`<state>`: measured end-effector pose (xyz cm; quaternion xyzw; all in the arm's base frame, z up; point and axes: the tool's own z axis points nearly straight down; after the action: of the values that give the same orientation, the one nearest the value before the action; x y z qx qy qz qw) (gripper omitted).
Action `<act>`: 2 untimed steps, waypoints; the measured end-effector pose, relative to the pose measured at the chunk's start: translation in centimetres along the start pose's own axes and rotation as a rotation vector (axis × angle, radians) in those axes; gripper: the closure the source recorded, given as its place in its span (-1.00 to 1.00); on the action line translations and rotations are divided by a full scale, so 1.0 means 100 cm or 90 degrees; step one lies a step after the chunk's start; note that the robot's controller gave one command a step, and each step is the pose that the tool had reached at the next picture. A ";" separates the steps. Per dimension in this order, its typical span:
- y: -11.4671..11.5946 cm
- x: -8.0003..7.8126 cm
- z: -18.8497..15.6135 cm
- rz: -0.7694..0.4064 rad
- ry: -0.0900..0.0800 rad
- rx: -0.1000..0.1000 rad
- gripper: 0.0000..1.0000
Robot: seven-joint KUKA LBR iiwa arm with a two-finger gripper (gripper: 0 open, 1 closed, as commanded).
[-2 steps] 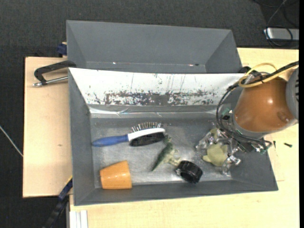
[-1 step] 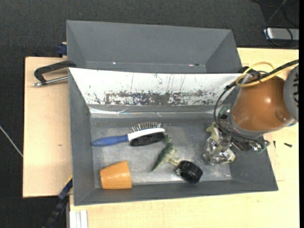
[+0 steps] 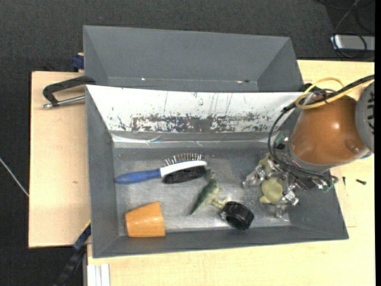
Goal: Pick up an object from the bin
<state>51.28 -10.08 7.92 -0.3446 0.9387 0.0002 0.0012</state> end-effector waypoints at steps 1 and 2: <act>-0.034 0.011 0.007 -0.118 -0.003 0.001 -1.00; -0.034 0.010 0.007 -0.119 -0.003 0.002 1.00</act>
Offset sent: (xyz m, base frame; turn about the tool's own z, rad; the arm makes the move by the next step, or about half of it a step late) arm 0.0118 -0.0343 -0.0092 -0.1888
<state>52.72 -13.36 7.21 -0.4304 0.9026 -0.0006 0.0041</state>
